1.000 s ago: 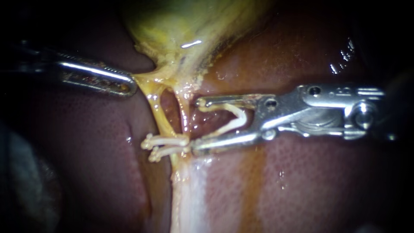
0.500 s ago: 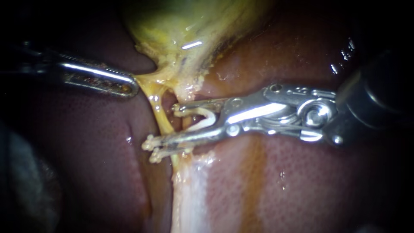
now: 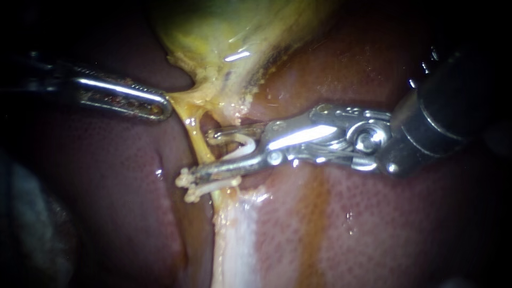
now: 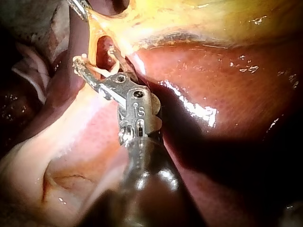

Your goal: Clipping third clip left tube

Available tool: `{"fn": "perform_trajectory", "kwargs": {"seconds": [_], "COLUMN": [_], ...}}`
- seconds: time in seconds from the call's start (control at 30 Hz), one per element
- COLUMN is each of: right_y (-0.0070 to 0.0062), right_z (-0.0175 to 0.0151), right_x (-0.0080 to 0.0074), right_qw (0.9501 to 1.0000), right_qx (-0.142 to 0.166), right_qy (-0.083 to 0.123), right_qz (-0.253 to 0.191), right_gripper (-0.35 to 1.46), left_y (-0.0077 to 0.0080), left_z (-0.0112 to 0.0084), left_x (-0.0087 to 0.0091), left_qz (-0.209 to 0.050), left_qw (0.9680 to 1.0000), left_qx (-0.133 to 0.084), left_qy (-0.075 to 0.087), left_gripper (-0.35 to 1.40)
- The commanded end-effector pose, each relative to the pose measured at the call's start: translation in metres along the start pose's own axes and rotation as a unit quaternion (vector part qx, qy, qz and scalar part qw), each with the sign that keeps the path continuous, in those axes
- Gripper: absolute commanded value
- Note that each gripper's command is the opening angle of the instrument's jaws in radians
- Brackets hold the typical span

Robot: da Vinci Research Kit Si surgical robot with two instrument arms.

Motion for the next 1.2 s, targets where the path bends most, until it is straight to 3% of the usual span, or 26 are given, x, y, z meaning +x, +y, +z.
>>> {"fn": "perform_trajectory", "kwargs": {"seconds": [0.03, 0.7, 1.03, 1.2], "right_y": [0.0000, 0.0004, -0.0002, -0.0012], "right_z": [0.0004, 0.0041, 0.0045, 0.0040], "right_x": [0.0001, 0.0020, 0.0031, 0.0042], "right_qw": [1.0000, 0.9978, 0.9962, 0.9944], "right_qx": [0.003, 0.038, 0.049, 0.066], "right_qy": [0.003, 0.050, 0.067, 0.078], "right_qz": [0.002, 0.021, 0.026, 0.028], "right_gripper": [0.47, 0.46, 0.46, 0.46], "left_y": [0.0000, -0.0003, -0.0003, -0.0004], "left_z": [0.0000, 0.0001, 0.0001, 0.0001], "left_x": [0.0000, 0.0000, 0.0000, 0.0000], "left_qz": [0.000, 0.000, 0.000, 0.000], "left_qw": [1.0000, 1.0000, 1.0000, 1.0000], "left_qx": [0.000, 0.000, 0.000, 0.000], "left_qy": [0.000, 0.000, 0.000, 0.000], "left_gripper": [-0.35, -0.35, -0.35, -0.35]}}
